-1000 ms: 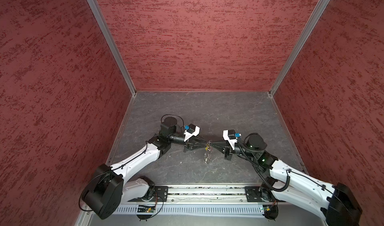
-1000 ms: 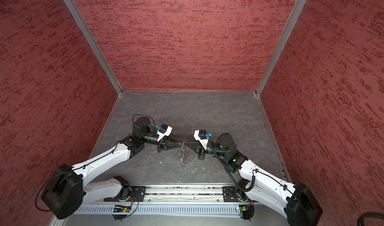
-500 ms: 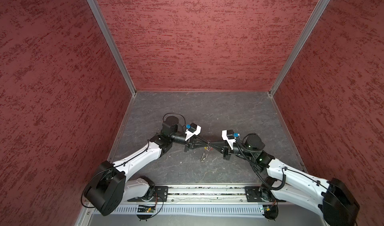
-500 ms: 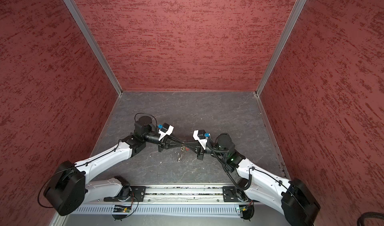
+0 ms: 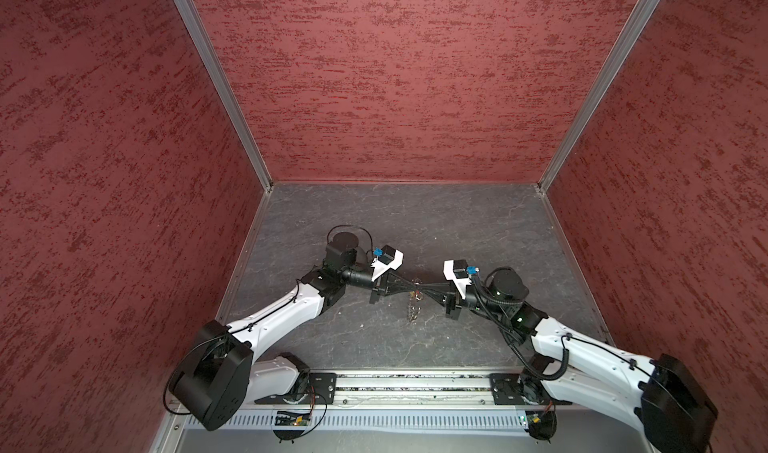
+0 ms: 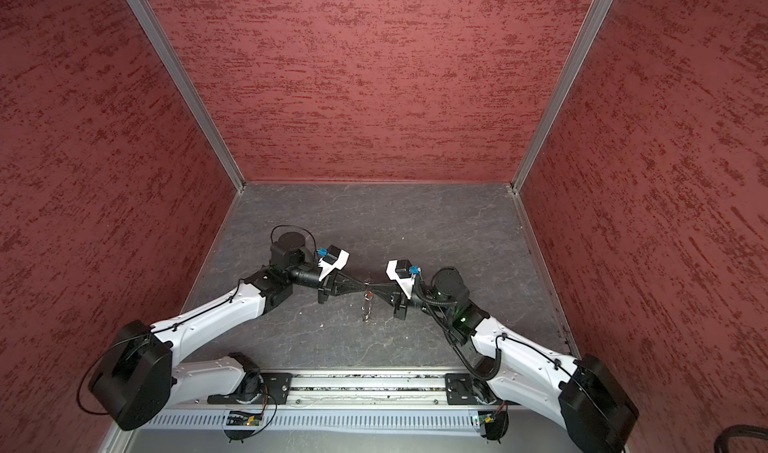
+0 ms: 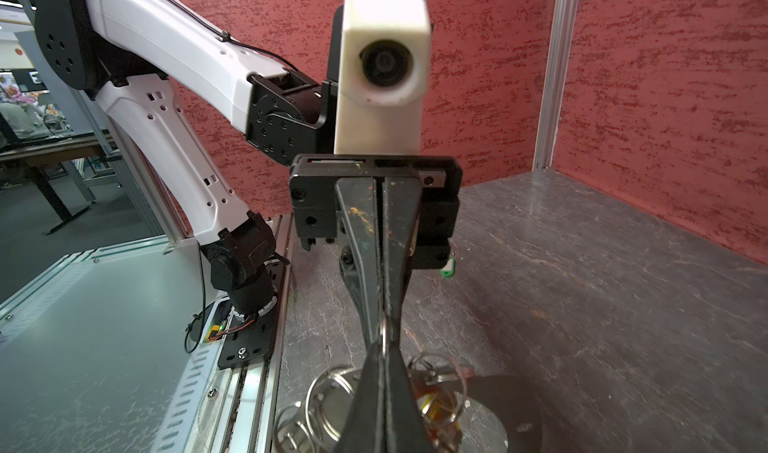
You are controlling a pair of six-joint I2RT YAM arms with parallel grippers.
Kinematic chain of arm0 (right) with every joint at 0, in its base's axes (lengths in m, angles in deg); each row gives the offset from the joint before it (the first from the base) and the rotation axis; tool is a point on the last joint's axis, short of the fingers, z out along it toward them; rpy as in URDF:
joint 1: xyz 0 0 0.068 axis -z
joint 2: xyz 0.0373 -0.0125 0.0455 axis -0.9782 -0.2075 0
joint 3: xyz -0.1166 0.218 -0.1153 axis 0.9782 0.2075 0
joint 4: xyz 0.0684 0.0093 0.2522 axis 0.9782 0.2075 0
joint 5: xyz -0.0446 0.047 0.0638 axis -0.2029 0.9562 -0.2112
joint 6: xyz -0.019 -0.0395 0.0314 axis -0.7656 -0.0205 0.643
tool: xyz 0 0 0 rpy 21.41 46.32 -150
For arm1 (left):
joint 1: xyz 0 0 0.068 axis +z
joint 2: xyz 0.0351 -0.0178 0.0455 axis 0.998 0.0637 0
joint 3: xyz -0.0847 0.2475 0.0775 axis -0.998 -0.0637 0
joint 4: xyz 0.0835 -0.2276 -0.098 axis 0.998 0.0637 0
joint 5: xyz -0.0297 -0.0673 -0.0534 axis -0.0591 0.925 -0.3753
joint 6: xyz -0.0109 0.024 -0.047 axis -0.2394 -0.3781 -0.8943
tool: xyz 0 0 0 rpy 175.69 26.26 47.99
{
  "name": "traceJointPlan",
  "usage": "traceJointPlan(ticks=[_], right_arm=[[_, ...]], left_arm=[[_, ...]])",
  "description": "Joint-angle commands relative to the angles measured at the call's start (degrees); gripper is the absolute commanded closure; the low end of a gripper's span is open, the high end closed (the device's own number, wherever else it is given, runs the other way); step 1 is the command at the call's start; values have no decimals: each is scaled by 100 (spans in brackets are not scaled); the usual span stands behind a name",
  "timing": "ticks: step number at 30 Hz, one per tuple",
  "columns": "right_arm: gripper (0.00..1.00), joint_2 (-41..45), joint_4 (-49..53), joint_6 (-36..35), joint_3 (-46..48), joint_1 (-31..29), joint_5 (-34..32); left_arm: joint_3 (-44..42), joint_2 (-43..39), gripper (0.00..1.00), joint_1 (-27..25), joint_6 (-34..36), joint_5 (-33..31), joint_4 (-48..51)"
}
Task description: Put the keys on the keyring
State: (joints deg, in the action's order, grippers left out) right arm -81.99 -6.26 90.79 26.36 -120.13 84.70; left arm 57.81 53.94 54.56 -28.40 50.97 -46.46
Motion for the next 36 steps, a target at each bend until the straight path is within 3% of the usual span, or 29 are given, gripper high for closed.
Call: traceJointPlan(ticks=[1,6,10,15,20,28,30,36], right_arm=[[82,332,611,-280,-172,3,-457],[56,1148,905,-404,129,126,-2034],[52,992,771,26,151,328,-2656],[51,-62,1017,614,-408,453,-3346],[48,-1298,1204,956,-1179,458,-3360],[39,-3022,513,1456,-1990,276,-2809],[29,-3516,633,1487,-2388,67,-2914],[12,-4986,1354,1653,-3813,-506,-3275]], left_arm=[[94,-64,100,-26,-74,-503,-38],[-175,-304,100,-34,-622,-1644,-382],[-290,-752,100,-177,-844,-2738,54],[-218,-1656,100,-292,-1247,-4113,967],[99,-2572,100,-262,-1394,-5606,2149],[1039,-3868,100,-143,-950,-7145,3838],[1403,-4007,100,-130,-776,-7457,4272],[2095,-4289,100,-130,-411,-8172,4865]])
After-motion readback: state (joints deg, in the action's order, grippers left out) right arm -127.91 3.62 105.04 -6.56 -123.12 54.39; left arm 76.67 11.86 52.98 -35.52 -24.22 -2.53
